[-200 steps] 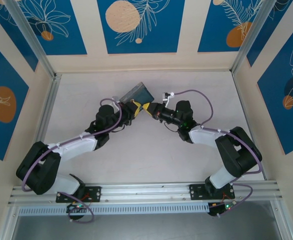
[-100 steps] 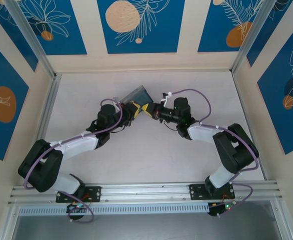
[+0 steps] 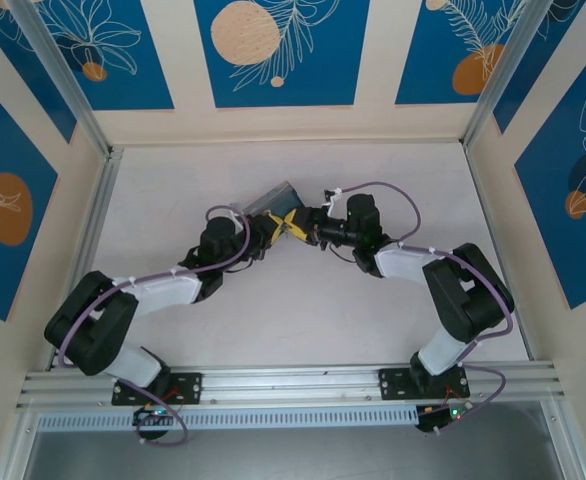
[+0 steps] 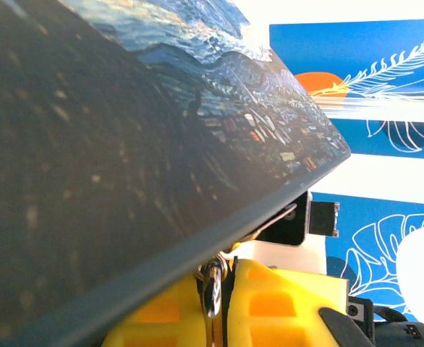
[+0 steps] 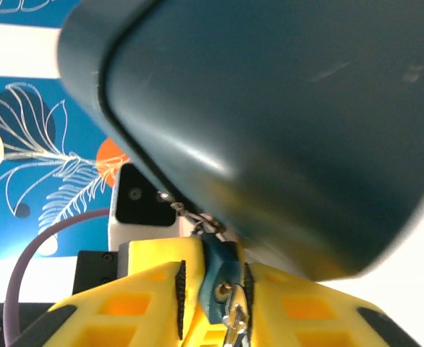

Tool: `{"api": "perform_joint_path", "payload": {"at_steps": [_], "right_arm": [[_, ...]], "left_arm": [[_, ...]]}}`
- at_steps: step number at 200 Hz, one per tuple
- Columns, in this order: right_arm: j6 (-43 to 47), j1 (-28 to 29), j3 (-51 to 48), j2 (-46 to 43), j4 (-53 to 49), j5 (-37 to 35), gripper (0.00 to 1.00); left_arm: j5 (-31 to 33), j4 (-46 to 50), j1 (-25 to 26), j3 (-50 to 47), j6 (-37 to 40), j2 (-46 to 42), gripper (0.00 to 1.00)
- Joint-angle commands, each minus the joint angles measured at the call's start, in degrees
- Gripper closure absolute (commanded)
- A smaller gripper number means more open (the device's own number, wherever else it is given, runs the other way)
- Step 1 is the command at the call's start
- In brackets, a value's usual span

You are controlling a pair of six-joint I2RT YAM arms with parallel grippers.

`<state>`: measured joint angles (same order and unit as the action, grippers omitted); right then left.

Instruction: Unlock the padlock with the key

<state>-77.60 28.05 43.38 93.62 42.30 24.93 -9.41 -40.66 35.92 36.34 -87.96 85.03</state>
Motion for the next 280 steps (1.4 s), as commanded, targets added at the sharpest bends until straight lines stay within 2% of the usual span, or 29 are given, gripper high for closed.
{"api": "perform_joint_path", "payload": {"at_steps": [1,40,87,128,214,280], "right_arm": [[-0.8,0.0,-1.0,-1.9,7.5,2.1,0.62],[0.6,-0.8,-4.8,-4.8,3.7,0.5,0.48],[6.5,-1.4,-6.8,-10.1,-9.0,-1.9,0.44],[6.4,-1.4,-6.6,-9.7,-8.7,-0.6,0.52],[6.3,-1.3,-7.2,-5.6,-7.8,-2.3,0.56],[4.5,-1.2,-6.1,-1.7,-4.0,-1.1,0.71]], "left_arm": [[-3.6,1.2,1.8,-1.7,2.1,1.4,1.0],[-3.7,1.7,1.4,-1.7,3.0,1.2,1.0],[-3.9,1.8,1.1,-1.5,3.3,1.2,1.0],[-4.4,1.5,1.1,-1.1,3.3,1.6,1.0],[-4.9,1.9,1.0,-0.1,3.3,1.8,1.0],[-5.0,2.2,1.0,0.1,3.2,1.8,1.0]]}}
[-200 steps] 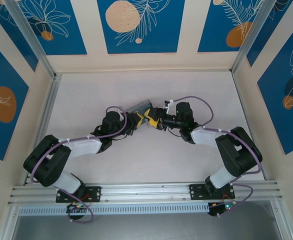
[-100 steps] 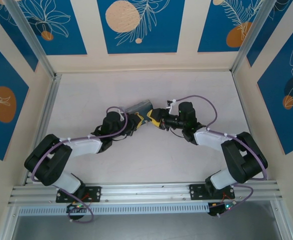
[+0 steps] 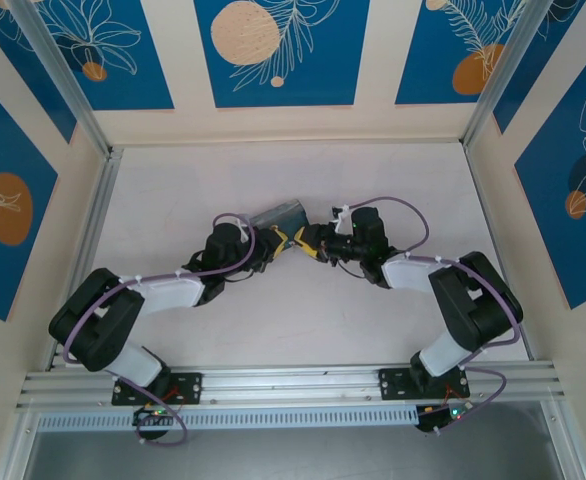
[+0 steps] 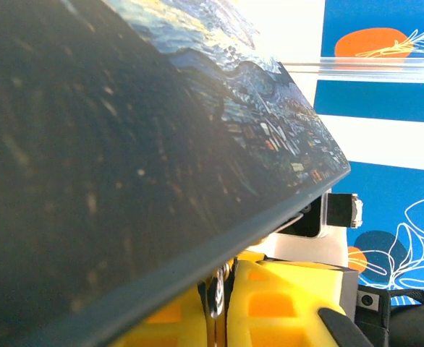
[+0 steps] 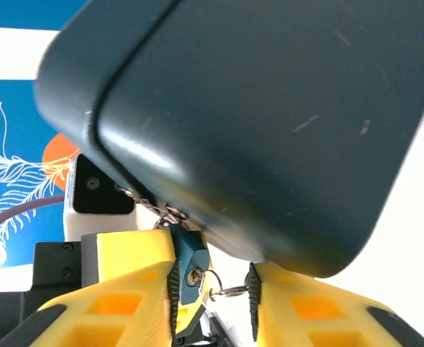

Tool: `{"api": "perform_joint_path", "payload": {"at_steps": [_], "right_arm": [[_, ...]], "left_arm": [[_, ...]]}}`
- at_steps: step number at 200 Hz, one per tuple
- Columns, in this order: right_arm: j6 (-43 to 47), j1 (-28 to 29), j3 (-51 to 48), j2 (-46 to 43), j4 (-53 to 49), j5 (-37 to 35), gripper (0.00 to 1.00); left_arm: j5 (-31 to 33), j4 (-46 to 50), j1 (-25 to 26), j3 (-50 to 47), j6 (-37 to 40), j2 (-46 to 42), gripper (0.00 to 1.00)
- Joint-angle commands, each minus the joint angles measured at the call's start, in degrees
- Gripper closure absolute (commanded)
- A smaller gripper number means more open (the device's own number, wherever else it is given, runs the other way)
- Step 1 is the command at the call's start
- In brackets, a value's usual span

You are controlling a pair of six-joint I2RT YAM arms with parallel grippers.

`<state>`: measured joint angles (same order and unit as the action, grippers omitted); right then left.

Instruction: Unlock the padlock with the key

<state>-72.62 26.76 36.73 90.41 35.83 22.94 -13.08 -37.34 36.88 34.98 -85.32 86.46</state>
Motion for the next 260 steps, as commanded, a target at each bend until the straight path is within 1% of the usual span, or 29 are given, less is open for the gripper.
{"api": "perform_joint_path", "payload": {"at_steps": [1,32,55,68,81,117,128,138,143,157,176,188,197,218,232,260], "right_arm": [[-0.6,0.1,0.6,1.6,2.5,0.9,0.71],[-1.9,0.7,1.2,2.7,4.5,2.0,0.78],[-4.3,1.2,1.3,4.3,8.0,3.2,0.82],[-5.5,1.4,1.3,5.3,10.1,3.6,0.94],[-6.6,1.8,1.5,6.0,11.8,3.7,1.0],[-7.5,2.9,3.0,7.0,12.7,3.7,1.0],[-7.3,2.6,2.5,6.6,12.2,2.9,0.89],[-6.8,1.9,2.2,6.2,11.6,2.9,0.75],[-6.5,1.4,1.9,5.8,11.3,2.9,0.69],[-5.5,0.0,0.9,4.4,10.3,2.8,0.63],[-3.0,-2.1,0.2,1.4,6.6,3.2,0.6],[-0.4,-3.2,0.2,-1.0,3.1,3.6,0.54],[2.7,-3.7,0.8,-2.9,-1.7,3.6,0.5],[13.8,-3.7,3.7,-6.8,-15.7,1.6,0.43],[22.4,-3.2,6.0,-7.9,-24.1,-0.7,0.41],[34.9,-0.9,8.7,-8.4,-34.2,-6.7,0.41]], "left_arm": [[-1.3,-1.1,0.1,1.5,0.6,0.4,1.0],[-1.4,-1.3,0.0,1.6,0.7,0.6,1.0],[-1.5,-1.6,0.1,1.7,0.6,1.0,1.0],[-1.5,-1.8,0.0,1.8,0.5,1.3,1.0],[-1.7,-2.0,0.1,1.9,0.4,1.5,1.0],[-1.7,-2.4,0.1,2.3,0.3,2.5,1.0],[-1.6,-2.2,0.1,2.3,0.4,2.7,1.0],[-1.5,-2.0,0.1,2.2,0.6,2.9,1.0],[-1.5,-1.9,0.1,2.1,0.7,3.1,1.0],[-1.6,-2.1,0.1,1.9,0.8,3.8,1.0],[-2.0,-1.9,-0.1,1.9,1.1,4.6,1.0],[-2.8,-1.3,-0.3,2.2,1.5,5.0,1.0],[-3.6,-0.7,-0.5,2.5,2.0,5.3,1.0],[-5.9,0.9,-1.3,3.6,2.9,5.8,1.0],[-7.9,3.0,-1.7,5.0,4.0,6.1,1.0],[-11.5,6.7,-2.3,7.4,6.1,6.5,1.0]]}}
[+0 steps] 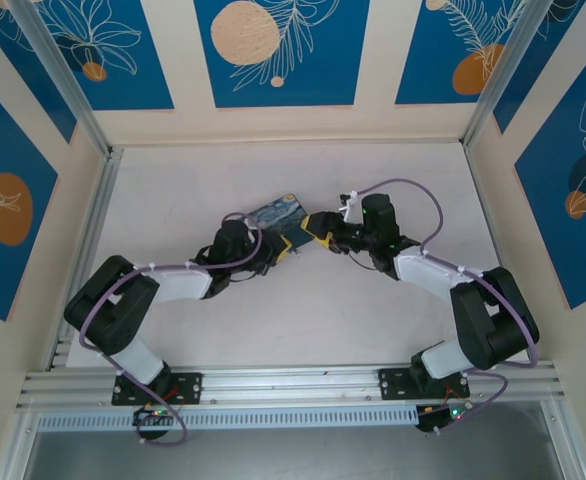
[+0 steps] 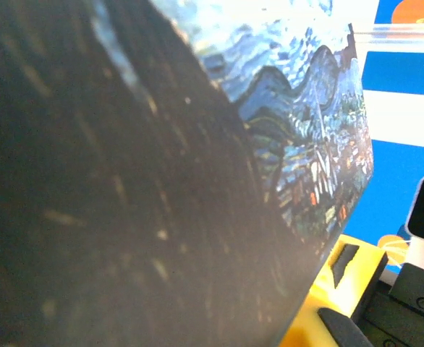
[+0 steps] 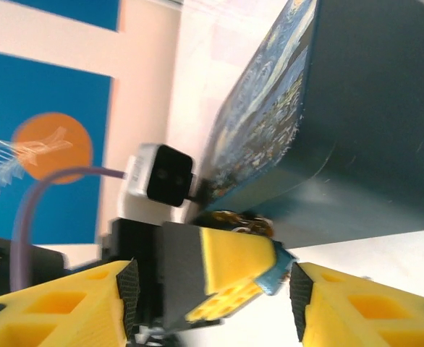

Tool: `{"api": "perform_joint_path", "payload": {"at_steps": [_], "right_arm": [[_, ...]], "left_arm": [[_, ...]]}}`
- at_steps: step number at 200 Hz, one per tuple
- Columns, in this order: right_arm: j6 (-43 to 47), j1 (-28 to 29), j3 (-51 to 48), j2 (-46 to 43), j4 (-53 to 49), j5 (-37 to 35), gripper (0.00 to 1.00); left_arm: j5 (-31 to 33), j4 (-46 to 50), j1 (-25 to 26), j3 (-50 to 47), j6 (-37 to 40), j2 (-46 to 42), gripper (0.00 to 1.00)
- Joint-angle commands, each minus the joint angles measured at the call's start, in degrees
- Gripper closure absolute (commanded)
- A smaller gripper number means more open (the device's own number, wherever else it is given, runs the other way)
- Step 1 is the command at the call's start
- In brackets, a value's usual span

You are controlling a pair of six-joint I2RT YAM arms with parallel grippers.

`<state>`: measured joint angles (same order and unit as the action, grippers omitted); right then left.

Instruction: Unlock the padlock with the key

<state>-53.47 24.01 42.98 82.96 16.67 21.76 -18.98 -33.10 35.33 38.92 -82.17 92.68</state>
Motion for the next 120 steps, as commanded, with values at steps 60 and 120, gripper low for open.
{"api": "perform_joint_path", "payload": {"at_steps": [60,120], "right_arm": [[32.7,9.2,4.6,-1.3,-22.5,-18.6,0.45],[37.1,13.0,6.1,-0.1,-24.4,-28.0,0.5]], "left_arm": [[-12.9,10.9,-2.0,8.4,6.7,1.0,1.0],[-15.6,14.5,-2.4,10.9,8.8,1.6,1.0]]}}
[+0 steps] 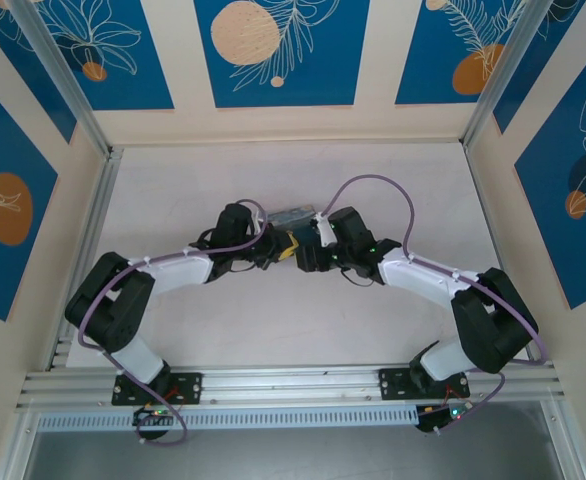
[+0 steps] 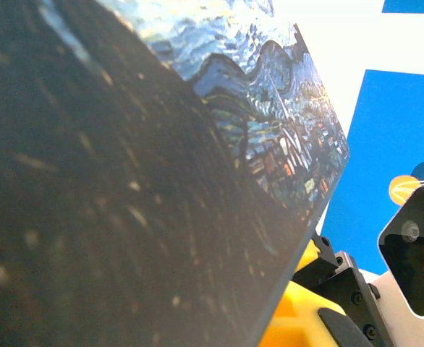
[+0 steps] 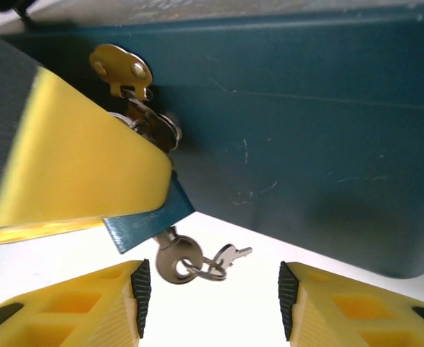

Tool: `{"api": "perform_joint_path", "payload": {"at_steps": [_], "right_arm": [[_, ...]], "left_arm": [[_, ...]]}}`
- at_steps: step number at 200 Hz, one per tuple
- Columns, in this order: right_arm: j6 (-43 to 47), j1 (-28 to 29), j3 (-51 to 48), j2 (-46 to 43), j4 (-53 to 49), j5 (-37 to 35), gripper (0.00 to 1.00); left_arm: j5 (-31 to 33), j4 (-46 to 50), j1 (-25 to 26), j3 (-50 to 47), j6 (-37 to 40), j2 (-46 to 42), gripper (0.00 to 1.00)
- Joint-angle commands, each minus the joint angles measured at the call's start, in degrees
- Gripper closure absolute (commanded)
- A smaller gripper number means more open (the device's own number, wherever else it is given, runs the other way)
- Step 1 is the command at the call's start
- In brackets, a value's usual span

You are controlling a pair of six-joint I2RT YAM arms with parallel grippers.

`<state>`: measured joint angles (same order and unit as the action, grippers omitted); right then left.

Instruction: Unlock the padlock with the key

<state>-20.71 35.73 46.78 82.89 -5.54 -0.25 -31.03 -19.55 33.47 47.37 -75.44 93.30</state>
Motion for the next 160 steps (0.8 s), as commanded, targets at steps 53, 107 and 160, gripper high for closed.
{"api": "perform_joint_path", "payload": {"at_steps": [53,107,160], "right_arm": [[5.6,3.0,4.5,1.0,-2.9,-9.4,0.55],[5.9,3.5,6.7,3.2,-3.4,-9.7,0.62],[5.1,3.5,8.4,4.0,-3.1,-9.3,0.69]], "left_arm": [[-4.1,1.4,-0.6,3.1,2.3,1.5,1.0],[-4.3,1.6,-0.6,3.2,2.3,1.4,1.0],[-4.2,1.4,-0.3,2.9,2.5,2.2,1.0]]}}
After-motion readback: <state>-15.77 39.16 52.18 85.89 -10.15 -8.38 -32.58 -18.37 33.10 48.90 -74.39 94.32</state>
